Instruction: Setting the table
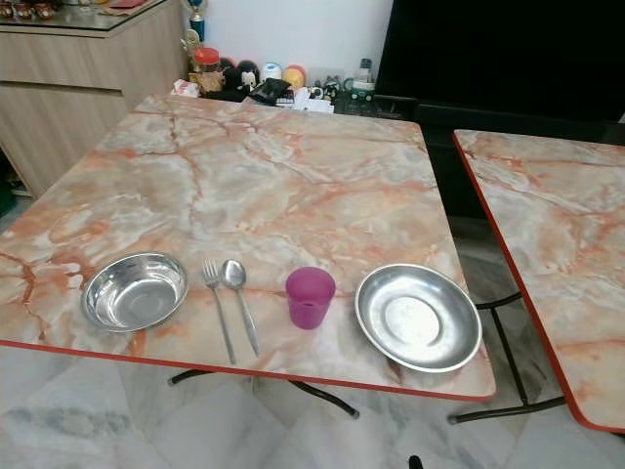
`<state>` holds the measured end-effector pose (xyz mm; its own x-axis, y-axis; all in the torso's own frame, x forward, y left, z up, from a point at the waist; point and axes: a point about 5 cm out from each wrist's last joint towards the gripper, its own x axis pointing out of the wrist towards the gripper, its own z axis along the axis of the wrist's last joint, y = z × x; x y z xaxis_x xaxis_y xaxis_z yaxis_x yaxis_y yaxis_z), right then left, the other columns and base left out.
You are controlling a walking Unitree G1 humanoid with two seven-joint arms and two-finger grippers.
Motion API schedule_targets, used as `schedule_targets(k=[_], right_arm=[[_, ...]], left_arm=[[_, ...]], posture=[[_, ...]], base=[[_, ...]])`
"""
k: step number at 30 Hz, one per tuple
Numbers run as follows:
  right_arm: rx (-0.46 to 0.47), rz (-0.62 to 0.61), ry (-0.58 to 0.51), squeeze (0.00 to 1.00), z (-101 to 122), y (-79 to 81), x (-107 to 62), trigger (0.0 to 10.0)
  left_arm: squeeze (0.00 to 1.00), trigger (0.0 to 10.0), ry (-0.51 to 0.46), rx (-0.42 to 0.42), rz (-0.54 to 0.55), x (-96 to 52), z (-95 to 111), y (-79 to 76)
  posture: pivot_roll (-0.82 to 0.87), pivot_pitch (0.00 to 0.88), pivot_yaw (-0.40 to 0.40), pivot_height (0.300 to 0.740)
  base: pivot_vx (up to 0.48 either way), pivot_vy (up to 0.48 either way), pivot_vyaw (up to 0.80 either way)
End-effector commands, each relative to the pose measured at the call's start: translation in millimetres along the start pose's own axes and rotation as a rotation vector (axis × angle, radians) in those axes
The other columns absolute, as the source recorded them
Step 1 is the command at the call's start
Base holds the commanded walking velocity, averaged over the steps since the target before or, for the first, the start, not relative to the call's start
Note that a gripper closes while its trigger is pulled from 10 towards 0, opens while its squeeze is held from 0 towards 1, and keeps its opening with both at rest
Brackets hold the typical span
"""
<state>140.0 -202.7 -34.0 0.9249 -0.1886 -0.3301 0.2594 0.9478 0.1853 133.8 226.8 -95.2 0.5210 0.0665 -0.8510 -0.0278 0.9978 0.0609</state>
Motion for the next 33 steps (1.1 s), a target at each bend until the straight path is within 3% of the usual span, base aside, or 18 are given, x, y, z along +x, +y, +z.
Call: schedule_targets(k=[1,4,6,13,17,19,23,28,33], right_arm=[[-0.002,-0.004,-0.073,0.0,18.8,2.4,-1.0,10.0],[-0.004,-0.003,-0.134,0.0,34.5,2.8,-1.8,10.0],[0.009,-0.028,-0.209,0.0,56.8,0.3,-3.9,10.0],[0.007,-0.047,-0.307,0.0,93.2,-0.7,-2.8,10.0],[0.055,-0.071,-0.344,0.0,112.1,-5.4,9.1,10.0],[0.1,-0.075,-0.357,0.0,132.7,-9.9,33.5,10.0],[0.164,-0.054,-0.354,0.0,150.0,-7.8,54.6,10.0],[0.16,-0.008,-0.319,0.0,150.7,2.2,65.5,10.0],[0.272,-0.004,-0.247,0.0,137.9,5.3,68.8,10.0]], left_arm=[[0.0,10.0,0.027,0.006,-0.028,-0.6,-8.5,-8.8],[0.0,10.0,0.024,0.01,-0.032,-0.4,-7.7,-9.4],[0.0,10.0,0.021,0.013,-0.032,-0.5,-7.2,-8.4],[0.0,10.0,0.015,0.012,-0.033,-0.8,-6.7,-7.0],[0.0,10.0,0.009,0.016,-0.037,-0.5,-5.3,-7.3],[0.0,10.0,0.004,0.02,-0.039,0.1,-2.8,-7.5],[0.0,10.0,-0.002,0.021,-0.041,0.5,-0.8,-7.5],[0.0,10.0,-0.008,0.021,-0.042,0.9,0.9,-8.1],[0.0,10.0,-0.006,0.027,-0.043,0.8,0.6,-8.3]], posture=[[-0.01,0.086,-0.104,0.74],[-0.02,0.087,-0.105,0.74],[-0.02,0.089,-0.107,0.74],[-0.02,0.089,-0.106,0.74],[-0.03,0.089,-0.101,0.74],[-0.03,0.087,-0.094,0.74],[-0.02,0.086,-0.091,0.74],[-0.01,0.085,-0.09,0.74],[-0.01,0.087,-0.084,0.74]], base=[[0.0,0.0,0.0],[0.0,0.0,0.0],[0.0,0.0,0.0],[0.0,0.0,0.0],[0.0,0.0,0.0],[0.0,0.0,0.0],[0.0,0.0,0.0],[0.0,0.0,0.0],[0.0,0.0,0.0]])
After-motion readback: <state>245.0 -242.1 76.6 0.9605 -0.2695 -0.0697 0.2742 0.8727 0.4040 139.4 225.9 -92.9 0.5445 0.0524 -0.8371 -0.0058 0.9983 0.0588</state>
